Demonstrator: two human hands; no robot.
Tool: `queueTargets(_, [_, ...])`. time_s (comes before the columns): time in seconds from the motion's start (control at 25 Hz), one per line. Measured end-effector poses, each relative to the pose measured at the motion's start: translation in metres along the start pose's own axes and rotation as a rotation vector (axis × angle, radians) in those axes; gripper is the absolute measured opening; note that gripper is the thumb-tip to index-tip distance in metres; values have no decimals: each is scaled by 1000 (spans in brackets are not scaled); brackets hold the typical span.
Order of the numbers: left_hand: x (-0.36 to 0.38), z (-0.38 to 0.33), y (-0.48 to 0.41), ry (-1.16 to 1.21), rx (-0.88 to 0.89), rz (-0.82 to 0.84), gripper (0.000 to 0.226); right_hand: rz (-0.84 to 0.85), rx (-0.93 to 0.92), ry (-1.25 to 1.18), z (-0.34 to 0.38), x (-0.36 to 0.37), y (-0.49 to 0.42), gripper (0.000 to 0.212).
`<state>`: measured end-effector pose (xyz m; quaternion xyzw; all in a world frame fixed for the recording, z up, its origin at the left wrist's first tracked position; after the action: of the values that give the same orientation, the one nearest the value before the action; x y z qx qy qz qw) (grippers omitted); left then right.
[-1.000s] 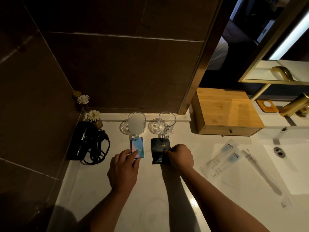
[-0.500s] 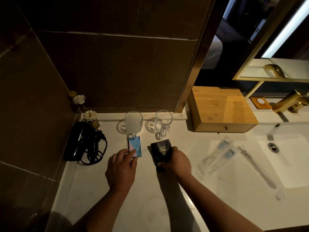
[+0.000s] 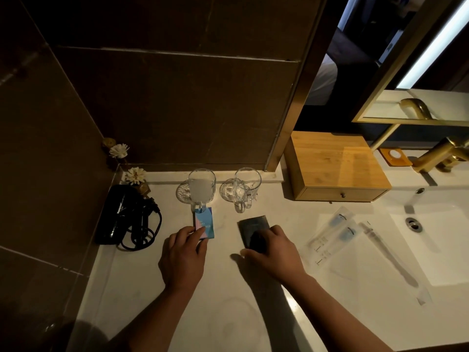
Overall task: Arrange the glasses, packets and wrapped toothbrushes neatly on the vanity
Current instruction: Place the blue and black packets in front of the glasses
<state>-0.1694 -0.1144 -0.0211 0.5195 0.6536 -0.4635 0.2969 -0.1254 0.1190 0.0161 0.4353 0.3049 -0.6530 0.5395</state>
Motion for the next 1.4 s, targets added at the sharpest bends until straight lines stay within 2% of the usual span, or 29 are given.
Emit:
queueTargets(0.04, [0, 1, 0, -4, 0, 0, 30, 33, 19, -76, -2, 2, 0, 65])
queueTargets(0.12, [1, 1, 0, -11, 3, 0, 29, 2, -20, -113, -13, -5, -3, 64])
queueTargets(0.24, [1, 0, 0, -4, -3, 7, 30, -15, -127, 19, -29, -7, -3, 54])
queueTargets(0.88, [-1, -9, -1, -86, 68, 12, 31, -137, -94, 24, -6, 14, -28, 55])
queueTargets(1.4, [-2, -7, 6, -62, 89, -21, 28, -149, -79, 47, -3, 18, -39, 54])
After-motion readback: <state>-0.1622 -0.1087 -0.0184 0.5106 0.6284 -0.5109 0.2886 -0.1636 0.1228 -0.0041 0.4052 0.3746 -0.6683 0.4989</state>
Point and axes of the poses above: each hand's wrist, its own y-axis away from the middle knuckle, its own x-axis out of the palm, z = x × y, the point moved 9 cm from there along -y, towards the middle knuckle, and after that the axes turned 8 degrees about -z, right-handed, at the moved point
